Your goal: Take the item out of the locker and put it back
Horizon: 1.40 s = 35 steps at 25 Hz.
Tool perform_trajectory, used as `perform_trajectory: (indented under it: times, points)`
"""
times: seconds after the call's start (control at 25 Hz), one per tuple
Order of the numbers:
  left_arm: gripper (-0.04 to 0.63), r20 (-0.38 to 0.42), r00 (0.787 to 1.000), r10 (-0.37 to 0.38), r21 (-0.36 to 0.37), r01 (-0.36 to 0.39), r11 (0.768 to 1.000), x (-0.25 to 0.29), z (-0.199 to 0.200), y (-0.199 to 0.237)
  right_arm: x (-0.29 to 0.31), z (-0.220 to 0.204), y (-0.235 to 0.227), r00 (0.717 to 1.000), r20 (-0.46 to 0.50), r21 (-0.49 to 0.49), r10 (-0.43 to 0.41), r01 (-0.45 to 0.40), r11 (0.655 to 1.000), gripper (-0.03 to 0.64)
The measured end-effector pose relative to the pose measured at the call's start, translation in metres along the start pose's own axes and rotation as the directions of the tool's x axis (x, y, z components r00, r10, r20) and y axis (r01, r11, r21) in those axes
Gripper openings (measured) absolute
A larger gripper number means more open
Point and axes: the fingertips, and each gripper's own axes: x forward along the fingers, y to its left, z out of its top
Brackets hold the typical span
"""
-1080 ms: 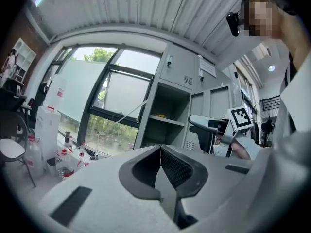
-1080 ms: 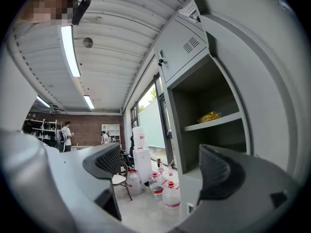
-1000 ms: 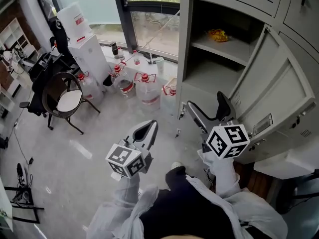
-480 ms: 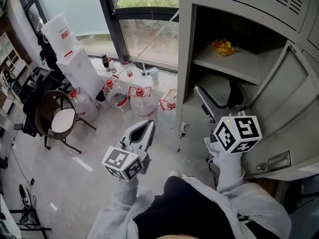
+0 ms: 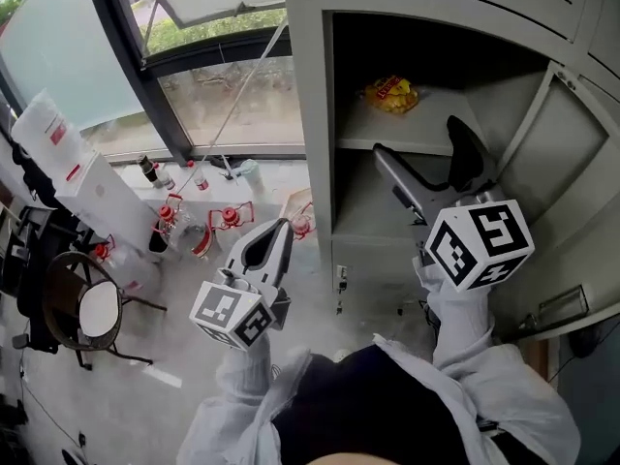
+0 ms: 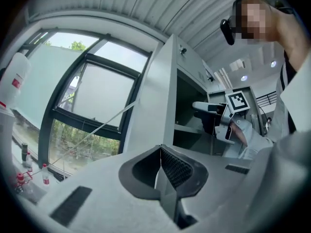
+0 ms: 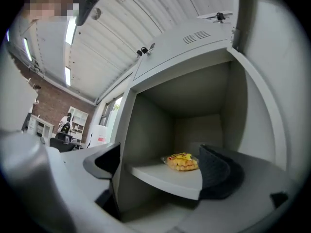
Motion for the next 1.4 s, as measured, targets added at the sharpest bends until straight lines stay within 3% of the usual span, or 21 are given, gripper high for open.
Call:
perform_trajectory:
  times: [0.24, 0.36, 0.48, 0.64, 1.04, 1.2, 1.4]
  points:
    - [0.008, -0.007, 0.991, -0.131, -0.008, 0.131, 0.991, 0.021, -0.009, 0.005, 0.025, 0.014, -0.005, 0.994, -0.111, -0.126, 0.019, -0.033, 0.991, 0.489]
    - [0.008, -0.019, 0.981, -0.193, -0.024, 0.193, 0.981, 0.025, -0.008, 0.006, 0.045, 0.013, -0.01, 0.977, -0.213, -0.202, 0.004, -0.048, 0.978, 0.489]
    - [0.008, -0.028, 0.969, -0.247, -0.039, 0.246, 0.969, 0.027, 0.002, 0.007, 0.068, 0.002, -0.021, 0.945, -0.327, -0.246, -0.022, -0.063, 0.967, 0.489]
    - [0.008, -0.053, 0.952, -0.3, -0.036, 0.299, 0.954, 0.028, 0.008, 0.005, 0.097, -0.021, -0.039, 0.89, -0.455, -0.204, -0.02, -0.082, 0.975, 0.489]
    - [0.008, -0.038, 0.946, -0.323, -0.074, 0.319, 0.945, 0.025, 0.014, 0.012, 0.119, -0.071, -0.06, 0.737, -0.676, -0.154, 0.008, -0.152, 0.976, 0.489]
    - [0.008, -0.048, 0.948, -0.316, -0.09, 0.311, 0.946, 0.023, 0.008, 0.012, 0.116, -0.08, -0.063, 0.734, -0.676, -0.045, 0.064, -0.128, 0.991, 0.483]
    - [0.008, -0.058, 0.943, -0.327, -0.08, 0.322, 0.943, 0.022, 0.005, 0.004, 0.116, -0.077, -0.06, 0.739, -0.67, -0.054, 0.067, -0.138, 0.989, 0.462]
